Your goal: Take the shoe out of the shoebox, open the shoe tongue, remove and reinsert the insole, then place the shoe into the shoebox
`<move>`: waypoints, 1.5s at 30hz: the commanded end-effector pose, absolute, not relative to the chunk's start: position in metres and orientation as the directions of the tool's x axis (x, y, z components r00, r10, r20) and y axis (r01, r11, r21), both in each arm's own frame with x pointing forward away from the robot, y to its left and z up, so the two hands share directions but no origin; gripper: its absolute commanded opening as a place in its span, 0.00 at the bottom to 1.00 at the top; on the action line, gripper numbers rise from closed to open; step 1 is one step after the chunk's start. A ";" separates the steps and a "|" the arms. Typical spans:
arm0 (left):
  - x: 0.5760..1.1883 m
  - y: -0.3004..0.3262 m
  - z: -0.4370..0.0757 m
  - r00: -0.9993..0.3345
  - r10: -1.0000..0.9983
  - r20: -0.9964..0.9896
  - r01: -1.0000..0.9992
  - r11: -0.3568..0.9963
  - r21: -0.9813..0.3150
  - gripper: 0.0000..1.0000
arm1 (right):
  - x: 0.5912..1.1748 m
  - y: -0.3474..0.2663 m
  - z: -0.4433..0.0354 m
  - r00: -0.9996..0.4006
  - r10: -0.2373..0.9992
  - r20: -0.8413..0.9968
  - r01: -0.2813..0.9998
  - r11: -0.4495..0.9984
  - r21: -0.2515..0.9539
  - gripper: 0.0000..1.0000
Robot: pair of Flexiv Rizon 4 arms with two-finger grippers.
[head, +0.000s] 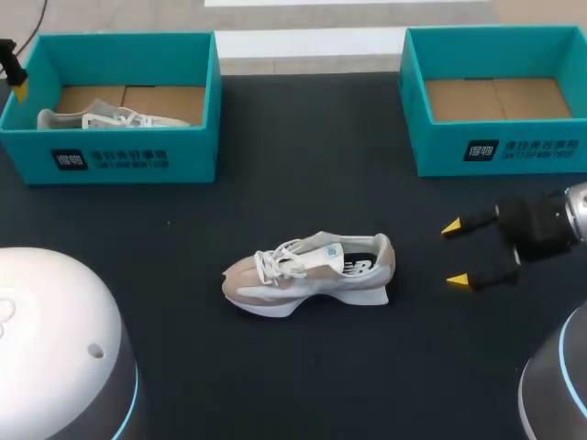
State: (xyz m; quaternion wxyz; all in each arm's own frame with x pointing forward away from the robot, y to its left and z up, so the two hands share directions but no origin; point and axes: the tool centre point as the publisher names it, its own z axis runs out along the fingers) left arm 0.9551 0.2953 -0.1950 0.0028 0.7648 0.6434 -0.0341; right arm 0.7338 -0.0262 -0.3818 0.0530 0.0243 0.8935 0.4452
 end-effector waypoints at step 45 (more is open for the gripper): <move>0.954 0.295 -0.195 0.170 0.984 -0.052 0.984 -0.172 -0.037 1.00 | 0.735 0.040 -0.402 -0.995 0.088 -0.046 0.011 0.560 0.828 1.00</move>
